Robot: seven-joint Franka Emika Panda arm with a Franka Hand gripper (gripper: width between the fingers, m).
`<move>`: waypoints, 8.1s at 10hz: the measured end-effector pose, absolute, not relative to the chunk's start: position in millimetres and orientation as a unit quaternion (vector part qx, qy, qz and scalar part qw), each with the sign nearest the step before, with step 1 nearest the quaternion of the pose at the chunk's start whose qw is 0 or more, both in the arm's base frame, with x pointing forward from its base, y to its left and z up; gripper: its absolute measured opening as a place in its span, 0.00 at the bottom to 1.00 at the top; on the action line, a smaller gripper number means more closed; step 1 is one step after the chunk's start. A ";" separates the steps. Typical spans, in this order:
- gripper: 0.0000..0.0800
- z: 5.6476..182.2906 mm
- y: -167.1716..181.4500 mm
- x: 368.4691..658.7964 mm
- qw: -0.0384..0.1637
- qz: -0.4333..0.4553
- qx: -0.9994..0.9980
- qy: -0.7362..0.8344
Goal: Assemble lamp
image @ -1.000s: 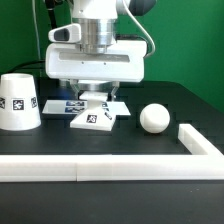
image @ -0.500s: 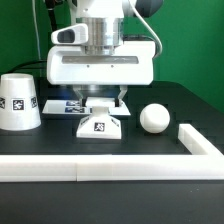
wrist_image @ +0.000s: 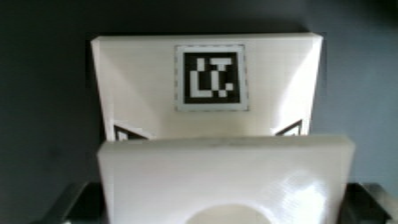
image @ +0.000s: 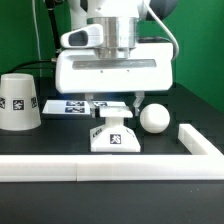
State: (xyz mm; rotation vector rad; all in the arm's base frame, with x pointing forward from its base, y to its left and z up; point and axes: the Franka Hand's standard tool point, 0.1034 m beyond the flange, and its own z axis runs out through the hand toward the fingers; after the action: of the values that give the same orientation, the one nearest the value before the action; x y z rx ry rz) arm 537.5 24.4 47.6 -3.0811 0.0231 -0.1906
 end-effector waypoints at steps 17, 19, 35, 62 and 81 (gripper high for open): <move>0.87 57.4 100.6 583.7 0.045 -0.105 -0.993 0.029; 0.87 73.2 104.0 555.8 0.045 -0.095 -0.994 0.039; 0.87 77.5 66.8 494.9 0.073 -0.009 -0.981 0.181; 0.87 15.2 114.9 461.0 0.105 0.415 -0.894 0.133; 0.72 88.1 75.1 513.0 0.139 0.371 -0.908 0.137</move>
Offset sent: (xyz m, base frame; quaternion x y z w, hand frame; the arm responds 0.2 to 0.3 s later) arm 0.0254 0.0324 -0.0130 -0.0085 -0.0162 0.0236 0.9996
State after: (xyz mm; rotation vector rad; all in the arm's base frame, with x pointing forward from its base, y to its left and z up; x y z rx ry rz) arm 513.0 75.1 88.1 -2.6240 0.3947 1.0729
